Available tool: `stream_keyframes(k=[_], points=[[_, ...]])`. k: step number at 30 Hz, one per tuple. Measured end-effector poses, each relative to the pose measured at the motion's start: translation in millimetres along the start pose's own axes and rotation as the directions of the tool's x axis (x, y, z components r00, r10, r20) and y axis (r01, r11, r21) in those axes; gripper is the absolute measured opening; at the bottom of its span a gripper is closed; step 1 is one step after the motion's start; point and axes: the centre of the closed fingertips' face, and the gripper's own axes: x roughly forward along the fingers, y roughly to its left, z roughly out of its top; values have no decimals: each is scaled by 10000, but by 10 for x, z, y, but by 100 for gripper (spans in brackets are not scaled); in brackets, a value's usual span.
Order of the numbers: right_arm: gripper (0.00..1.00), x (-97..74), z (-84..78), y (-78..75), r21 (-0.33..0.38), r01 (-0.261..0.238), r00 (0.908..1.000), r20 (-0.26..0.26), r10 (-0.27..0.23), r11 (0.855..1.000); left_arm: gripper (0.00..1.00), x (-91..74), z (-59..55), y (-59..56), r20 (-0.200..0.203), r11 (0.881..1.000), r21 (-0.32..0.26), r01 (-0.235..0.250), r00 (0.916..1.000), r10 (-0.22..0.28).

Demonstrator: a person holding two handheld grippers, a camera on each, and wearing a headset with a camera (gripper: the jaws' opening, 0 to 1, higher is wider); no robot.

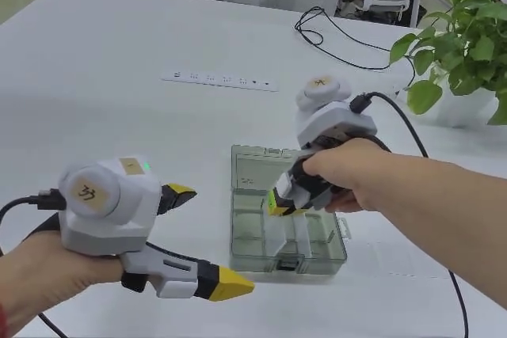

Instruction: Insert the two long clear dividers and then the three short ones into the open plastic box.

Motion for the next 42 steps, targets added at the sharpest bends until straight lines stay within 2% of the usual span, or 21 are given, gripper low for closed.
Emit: stream_keyframes(k=[16, 27, 42], points=[[7, 20, -16, -6, -260, 83, 9999, -76, -85, 9996, 100, 13, -15, 14, -26, 10000, -27, 1, 10000, -1], [8, 129, -32, 32, -553, 125, 9996, 257, -111, 9984, 100, 18, -11, 25, -19, 10000, -32, 3, 10000, -4], [9, 199, -43, -4, -362, -108, 9989, 449, 125, 9993, 100, 14, -8, 43, -71, 10000, -21, -24, 10000, 24]])
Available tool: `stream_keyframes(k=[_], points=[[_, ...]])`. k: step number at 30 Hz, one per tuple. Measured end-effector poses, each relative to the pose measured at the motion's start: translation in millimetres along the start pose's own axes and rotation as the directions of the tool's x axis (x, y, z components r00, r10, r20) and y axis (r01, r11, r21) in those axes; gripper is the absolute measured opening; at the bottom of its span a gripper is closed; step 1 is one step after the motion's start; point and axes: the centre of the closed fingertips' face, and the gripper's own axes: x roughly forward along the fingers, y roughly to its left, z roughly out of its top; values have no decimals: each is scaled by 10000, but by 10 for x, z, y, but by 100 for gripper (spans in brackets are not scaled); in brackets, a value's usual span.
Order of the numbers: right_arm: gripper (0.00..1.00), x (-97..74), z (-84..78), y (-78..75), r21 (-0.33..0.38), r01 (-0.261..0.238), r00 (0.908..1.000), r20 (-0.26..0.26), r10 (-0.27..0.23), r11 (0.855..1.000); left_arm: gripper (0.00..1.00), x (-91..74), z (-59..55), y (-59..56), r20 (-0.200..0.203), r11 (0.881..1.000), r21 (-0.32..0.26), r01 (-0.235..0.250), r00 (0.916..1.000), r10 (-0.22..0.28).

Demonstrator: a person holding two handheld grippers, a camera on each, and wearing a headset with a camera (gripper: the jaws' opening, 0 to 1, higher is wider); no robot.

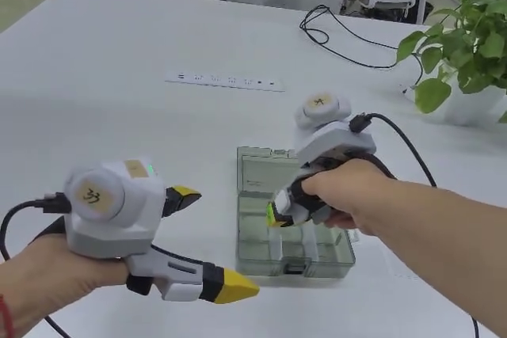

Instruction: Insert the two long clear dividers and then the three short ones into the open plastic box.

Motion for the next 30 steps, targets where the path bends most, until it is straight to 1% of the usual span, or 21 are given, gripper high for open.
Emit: stream_keyframes(k=[7, 13, 20, 24, 30], points=[[9, 44, -14, -12, 22, -42, 10000, 64, 42, 10000, 100, -7, 10, 28, 19, 10000, -19, -46, 10000, 46], [9, 52, -10, -2, -20, -102, 9999, 33, 102, 9999, 100, -8, 18, 41, 19, 10000, -40, -88, 10000, 88], [10, 57, -8, 9, -102, -244, 9996, 134, 245, 9997, 100, -12, 29, 48, 46, 9999, -33, -98, 9999, 98], [11, 44, -8, 13, -79, -392, 9989, 268, 394, 9992, 100, -14, 24, 58, 31, 9999, -23, -123, 9999, 123], [12, -38, 47, 42, 50, -721, 9955, 618, 716, 9974, 100, -16, 46, 65, 55, 9999, -5, -142, 9999, 142]])
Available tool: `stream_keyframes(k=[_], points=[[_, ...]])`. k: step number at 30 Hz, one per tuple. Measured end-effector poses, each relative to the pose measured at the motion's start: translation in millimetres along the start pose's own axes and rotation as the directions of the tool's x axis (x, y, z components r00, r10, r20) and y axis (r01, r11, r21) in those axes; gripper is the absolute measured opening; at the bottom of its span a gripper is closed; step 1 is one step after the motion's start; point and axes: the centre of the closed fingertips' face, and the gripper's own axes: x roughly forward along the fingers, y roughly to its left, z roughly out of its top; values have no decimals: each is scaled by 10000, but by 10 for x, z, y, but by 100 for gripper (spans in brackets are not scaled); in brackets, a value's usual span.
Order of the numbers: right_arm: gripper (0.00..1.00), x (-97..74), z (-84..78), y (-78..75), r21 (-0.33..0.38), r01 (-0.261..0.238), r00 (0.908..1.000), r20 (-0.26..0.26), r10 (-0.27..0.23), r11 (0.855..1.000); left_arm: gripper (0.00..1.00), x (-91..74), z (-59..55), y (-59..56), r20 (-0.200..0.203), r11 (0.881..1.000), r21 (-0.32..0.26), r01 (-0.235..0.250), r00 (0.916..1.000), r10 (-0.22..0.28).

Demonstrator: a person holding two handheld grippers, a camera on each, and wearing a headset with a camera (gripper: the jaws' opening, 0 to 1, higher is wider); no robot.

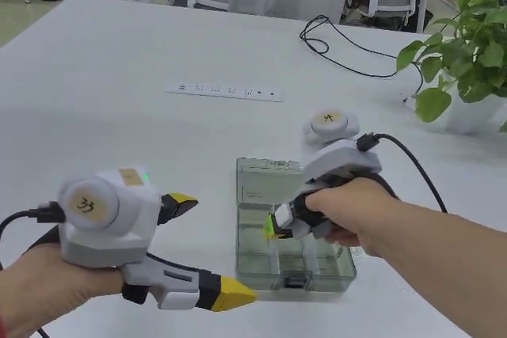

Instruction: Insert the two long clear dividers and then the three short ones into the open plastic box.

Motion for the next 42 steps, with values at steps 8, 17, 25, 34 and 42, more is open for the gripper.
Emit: stream_keyframes(k=[8, 17, 25, 34, 42], points=[[14, -193, 105, 64, -129, -522, 9971, 540, 528, 9986, 100, -3, 43, -21, -43, 10000, 85, -5, 10000, 6], [17, -516, 173, -33, -460, -927, 9884, 1165, 975, 9946, 100, -16, 146, -34, -6, 9999, 108, -129, 9999, 129], [21, -826, 186, -154, -1043, -1205, 9777, 1596, 1362, 9872, 100, -19, 213, -39, 14, 9997, 125, -199, 9998, 199], [29, -1014, 23, -383, -2263, -962, 9806, 1457, 1314, 9693, 100, -20, 283, -39, 112, 9994, 149, -317, 9994, 315], [41, -1053, -249, -636, -4926, -621, 9930, 573, 1036, 8680, 100, -53, 289, -23, 170, 9992, 137, -374, 9992, 372]])
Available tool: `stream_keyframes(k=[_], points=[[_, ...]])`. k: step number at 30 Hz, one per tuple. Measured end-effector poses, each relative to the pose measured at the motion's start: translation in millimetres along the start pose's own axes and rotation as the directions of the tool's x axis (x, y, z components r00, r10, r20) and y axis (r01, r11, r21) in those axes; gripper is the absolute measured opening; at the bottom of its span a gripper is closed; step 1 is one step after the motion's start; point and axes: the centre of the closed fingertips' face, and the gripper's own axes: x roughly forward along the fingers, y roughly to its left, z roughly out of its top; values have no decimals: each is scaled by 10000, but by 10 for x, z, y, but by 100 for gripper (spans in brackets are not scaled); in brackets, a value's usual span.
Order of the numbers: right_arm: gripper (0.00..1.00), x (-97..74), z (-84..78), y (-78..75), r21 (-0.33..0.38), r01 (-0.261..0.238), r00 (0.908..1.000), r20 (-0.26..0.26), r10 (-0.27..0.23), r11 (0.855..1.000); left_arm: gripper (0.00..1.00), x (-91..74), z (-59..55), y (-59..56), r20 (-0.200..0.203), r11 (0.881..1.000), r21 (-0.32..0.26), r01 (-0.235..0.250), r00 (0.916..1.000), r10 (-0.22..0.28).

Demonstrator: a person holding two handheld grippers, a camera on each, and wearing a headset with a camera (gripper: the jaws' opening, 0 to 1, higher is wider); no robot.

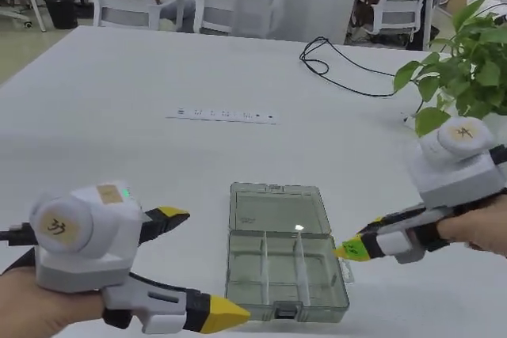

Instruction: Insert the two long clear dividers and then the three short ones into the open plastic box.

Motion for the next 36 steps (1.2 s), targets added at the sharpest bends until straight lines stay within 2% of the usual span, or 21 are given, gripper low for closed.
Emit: stream_keyframes(k=[1, 3, 4, 6, 7, 9, 11, 13, 15, 17, 18, 20, 24, 27, 28, 30, 32, 35, 36], points=[[42, 2, -8, 3, -538, -132, 9998, 118, 139, 9985, 100, -6, 3, -2, 8, 10000, -15, 2, 10000, -2], [46, 5, -108, -35, -888, -200, 9995, -277, 176, 9958, 100, -18, 4, -2, 5, 10000, -6, -4, 10000, 4], [48, 13, -110, -49, -1340, -244, 9995, -209, 218, 9907, 100, -22, 4, -1, 2, 10000, -23, -8, 10000, 8], [50, 25, -191, -82, -1526, -306, 9985, -492, 233, 9878, 100, -31, 3, -2, -5, 10000, -44, -15, 10000, 15], [51, 34, -197, -84, -1945, -402, 9984, -466, 317, 9801, 100, -34, 3, -5, -10, 10000, -42, -8, 10000, 8], [55, 56, -256, -103, -2205, -561, 9967, -695, 417, 9738, 100, -44, 1, -13, -6, 10000, -66, 42, 10000, -42], [57, 73, -299, -118, -2778, -736, 9949, -867, 513, 9578, 100, -50, -7, -21, -46, 10000, -46, 68, 10000, -68], [59, 98, -374, -148, -3408, -940, 9912, -1203, 558, 9354, 100, -55, -15, -22, -85, 10000, -33, 78, 9999, -78], [59, 121, -423, -188, -3754, -1051, 9883, -1420, 549, 9209, 100, -60, -16, -25, -76, 9999, -38, 93, 9999, -94], [59, 164, -490, -248, -4227, -1243, 9837, -1711, 556, 8977, 100, -63, -16, -37, -64, 9999, -62, 140, 9999, -141], [59, 183, -524, -269, -4352, -1331, 9805, -1888, 543, 8904, 100, -62, -18, -39, -80, 9999, -55, 150, 9999, -150], [59, 249, -636, -315, -4851, -1628, 9683, -2458, 447, 8592, 100, -61, -24, -47, -122, 9998, -24, 190, 9997, -190], [57, 354, -766, -392, -5592, -1794, 9525, -3046, 7, 8094, 100, -53, -33, -40, -129, 9998, -49, 213, 9997, -214], [52, 432, -794, -416, -5755, -1849, 9496, -3134, -59, 7966, 100, -47, -48, -46, -156, 9996, -51, 264, 9995, -265], [52, 450, -789, -413, -5744, -1846, 9503, -3112, -42, 7975, 100, -47, -47, -46, -150, 9996, -54, 272, 9995, -273], [51, 488, -819, -414, -5728, -2001, 9449, -3273, 21, 7949, 100, -47, -47, -41, -153, 9996, -77, 265, 9995, -267], [50, 521, -843, -429, -5852, -2040, 9411, -3381, -75, 7848, 100, -48, -43, -38, -134, 9996, -84, 261, 9996, -262], [49, 554, -882, -448, -5857, -2173, 9330, -3596, -101, 7808, 100, -46, -39, -33, -126, 9996, -89, 268, 9996, -269], [48, 548, -875, -448, -5877, -2137, 9346, -3556, -119, 7803, 100, -46, -39, -31, -126, 9996, -85, 263, 9996, -264]])
